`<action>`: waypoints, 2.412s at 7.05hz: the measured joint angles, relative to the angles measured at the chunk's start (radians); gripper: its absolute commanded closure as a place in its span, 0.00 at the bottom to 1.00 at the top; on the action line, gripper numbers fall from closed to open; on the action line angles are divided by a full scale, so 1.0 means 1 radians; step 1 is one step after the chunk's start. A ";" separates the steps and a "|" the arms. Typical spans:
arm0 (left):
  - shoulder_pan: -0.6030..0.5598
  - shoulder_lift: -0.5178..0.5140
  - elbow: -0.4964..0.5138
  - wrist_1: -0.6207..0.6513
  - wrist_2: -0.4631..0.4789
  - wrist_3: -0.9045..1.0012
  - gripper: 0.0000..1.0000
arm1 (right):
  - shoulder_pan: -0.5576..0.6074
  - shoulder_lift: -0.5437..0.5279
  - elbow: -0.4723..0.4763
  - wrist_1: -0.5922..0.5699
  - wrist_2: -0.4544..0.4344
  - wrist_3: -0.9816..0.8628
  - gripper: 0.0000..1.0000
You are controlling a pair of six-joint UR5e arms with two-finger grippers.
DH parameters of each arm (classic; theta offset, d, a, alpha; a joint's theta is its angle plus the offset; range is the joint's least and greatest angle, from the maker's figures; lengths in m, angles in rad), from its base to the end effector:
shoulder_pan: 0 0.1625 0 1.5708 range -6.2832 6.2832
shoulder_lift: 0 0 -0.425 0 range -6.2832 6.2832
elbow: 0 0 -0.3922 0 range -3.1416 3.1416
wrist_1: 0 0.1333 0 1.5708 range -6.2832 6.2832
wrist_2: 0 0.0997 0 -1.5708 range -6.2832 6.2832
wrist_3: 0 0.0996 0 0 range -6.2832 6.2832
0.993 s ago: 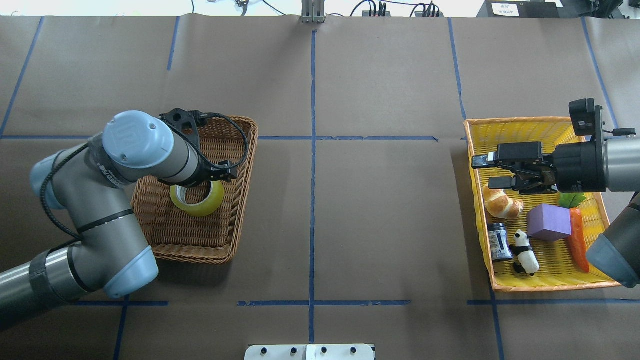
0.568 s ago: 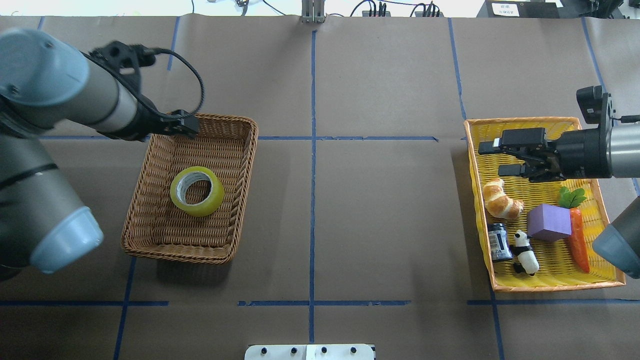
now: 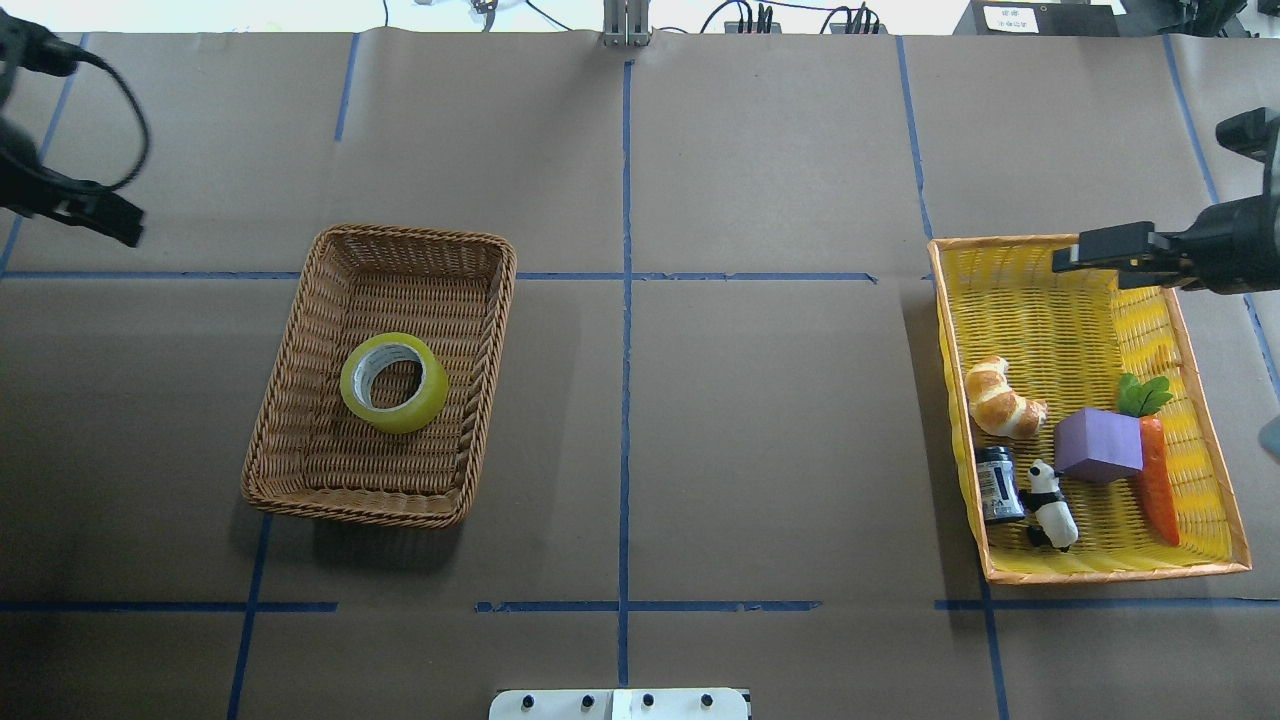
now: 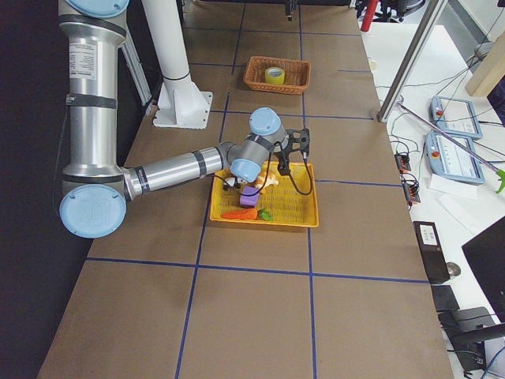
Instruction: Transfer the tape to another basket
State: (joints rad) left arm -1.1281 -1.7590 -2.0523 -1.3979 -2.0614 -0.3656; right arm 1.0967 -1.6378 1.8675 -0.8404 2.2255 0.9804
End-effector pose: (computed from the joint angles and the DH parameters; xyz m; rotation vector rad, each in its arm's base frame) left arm 0.1432 -0.5037 0.3662 0.2589 0.6337 0.1959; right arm -0.1524 -0.4561 0.4609 0.2887 -1.0610 0.1402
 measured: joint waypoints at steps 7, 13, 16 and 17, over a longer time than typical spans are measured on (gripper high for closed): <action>-0.490 0.103 0.423 0.039 -0.249 0.654 0.00 | 0.537 -0.115 0.001 -0.832 0.112 -1.267 0.00; -0.499 0.191 0.355 0.058 -0.285 0.670 0.00 | 0.583 -0.141 0.027 -0.931 0.059 -1.296 0.00; -0.499 0.199 0.354 0.058 -0.288 0.669 0.00 | 0.570 -0.154 0.029 -0.930 0.031 -1.311 0.00; -0.499 0.203 0.354 0.057 -0.287 0.669 0.00 | 0.567 -0.157 0.029 -0.930 0.030 -1.313 0.00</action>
State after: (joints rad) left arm -1.6273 -1.5560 -1.6988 -1.3411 -2.3485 0.3037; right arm 1.6640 -1.7948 1.8963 -1.7704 2.2558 -0.3322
